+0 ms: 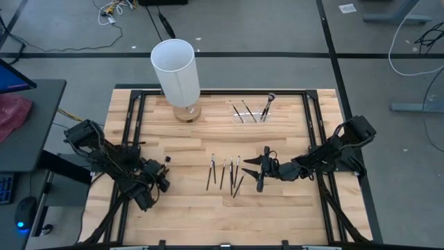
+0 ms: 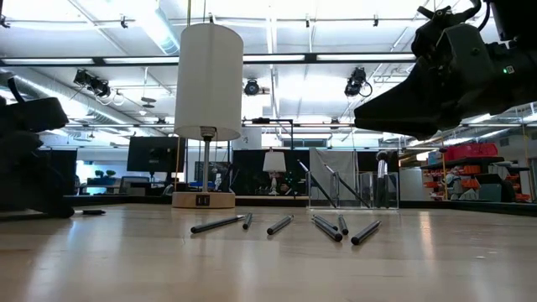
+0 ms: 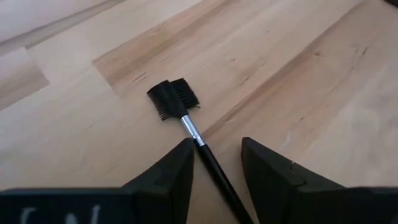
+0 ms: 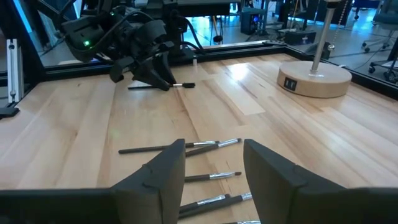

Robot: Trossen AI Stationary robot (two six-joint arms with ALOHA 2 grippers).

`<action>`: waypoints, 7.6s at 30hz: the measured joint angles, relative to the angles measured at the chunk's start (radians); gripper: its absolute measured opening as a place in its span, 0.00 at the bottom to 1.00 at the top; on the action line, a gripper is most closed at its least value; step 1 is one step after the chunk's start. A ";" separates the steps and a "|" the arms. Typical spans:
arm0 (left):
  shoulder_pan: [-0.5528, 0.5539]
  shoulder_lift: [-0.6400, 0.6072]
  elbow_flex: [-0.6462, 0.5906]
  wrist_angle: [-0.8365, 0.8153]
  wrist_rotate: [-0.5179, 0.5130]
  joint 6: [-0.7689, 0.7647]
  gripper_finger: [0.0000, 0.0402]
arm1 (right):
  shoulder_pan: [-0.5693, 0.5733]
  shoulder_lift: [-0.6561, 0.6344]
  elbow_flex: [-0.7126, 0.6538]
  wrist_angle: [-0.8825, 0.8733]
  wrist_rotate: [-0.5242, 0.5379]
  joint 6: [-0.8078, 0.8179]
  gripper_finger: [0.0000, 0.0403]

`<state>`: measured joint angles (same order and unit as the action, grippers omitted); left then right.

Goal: Sort items
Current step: Put the brow brush into the transparent organizer

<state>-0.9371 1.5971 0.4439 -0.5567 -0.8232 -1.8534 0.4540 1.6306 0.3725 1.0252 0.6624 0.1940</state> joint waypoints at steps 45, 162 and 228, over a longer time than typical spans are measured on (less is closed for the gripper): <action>0.018 0.171 0.080 0.375 -0.215 0.204 0.05 | -0.002 0.000 0.000 0.006 0.000 -0.001 0.41; 0.585 0.098 0.079 1.388 0.347 1.551 0.45 | -0.825 -0.161 1.140 -2.444 -0.365 -0.319 0.01; 0.596 0.099 0.079 1.388 0.329 1.525 0.45 | -1.078 0.053 1.139 -2.250 -0.657 -0.854 0.10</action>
<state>-0.3408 1.6958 0.5224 0.8314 -0.4938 -0.3286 -0.6238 1.6840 1.5120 -1.2250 0.0058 -0.6604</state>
